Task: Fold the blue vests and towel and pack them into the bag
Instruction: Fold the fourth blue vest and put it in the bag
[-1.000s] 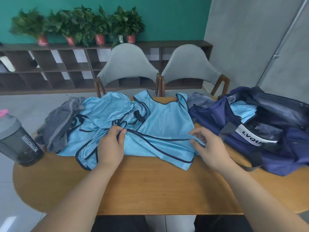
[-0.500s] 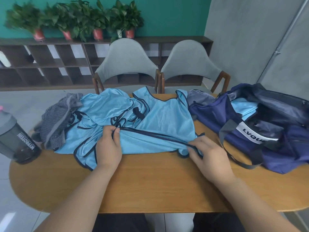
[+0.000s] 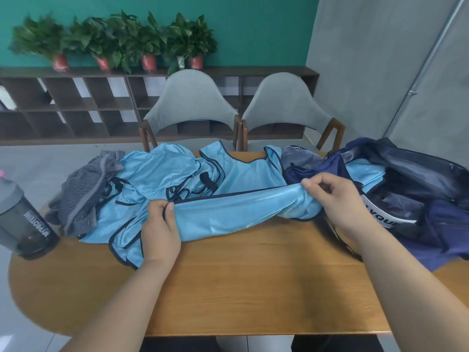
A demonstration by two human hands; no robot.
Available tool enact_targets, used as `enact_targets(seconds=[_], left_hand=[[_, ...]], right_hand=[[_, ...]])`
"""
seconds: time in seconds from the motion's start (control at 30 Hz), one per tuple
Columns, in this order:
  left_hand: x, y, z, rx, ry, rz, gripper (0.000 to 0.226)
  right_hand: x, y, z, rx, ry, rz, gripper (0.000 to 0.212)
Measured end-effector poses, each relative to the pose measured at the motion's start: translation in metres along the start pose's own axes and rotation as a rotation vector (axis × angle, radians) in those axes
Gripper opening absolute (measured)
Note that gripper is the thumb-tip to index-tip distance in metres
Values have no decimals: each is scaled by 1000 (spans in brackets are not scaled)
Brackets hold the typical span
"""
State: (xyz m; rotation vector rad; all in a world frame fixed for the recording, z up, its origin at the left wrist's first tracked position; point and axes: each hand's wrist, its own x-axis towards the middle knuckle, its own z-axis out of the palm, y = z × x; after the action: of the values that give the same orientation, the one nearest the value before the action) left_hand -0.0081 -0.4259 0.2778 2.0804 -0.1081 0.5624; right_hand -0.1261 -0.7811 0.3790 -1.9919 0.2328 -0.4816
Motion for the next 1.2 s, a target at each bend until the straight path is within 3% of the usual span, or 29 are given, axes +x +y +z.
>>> enact_targets(seconds=[0.07, 0.2, 0.33, 0.53, 0.77, 1.03, 1.2], left_hand=[[1, -2, 0, -1, -4, -24, 11], [1, -6, 1, 25, -41, 5, 10], [2, -8, 2, 29, -43, 15, 7], [3, -8, 2, 1, -42, -20, 8], [4, -10, 4, -21, -27, -40, 7], [4, -9, 3, -17, -42, -39, 27], [4, -8, 1, 4, -98, -47, 32]], right_hand=[[2, 16, -1, -101, -58, 4, 2], [-12, 62, 18, -323, -19, 26, 33], [-31, 80, 45, -301, 168, 84, 45], [-33, 89, 48, -263, 363, 82, 28], [-35, 86, 44, -214, 386, 48, 8], [-32, 94, 42, 39, 347, 99, 9], [-31, 94, 42, 22, 359, 100, 8]])
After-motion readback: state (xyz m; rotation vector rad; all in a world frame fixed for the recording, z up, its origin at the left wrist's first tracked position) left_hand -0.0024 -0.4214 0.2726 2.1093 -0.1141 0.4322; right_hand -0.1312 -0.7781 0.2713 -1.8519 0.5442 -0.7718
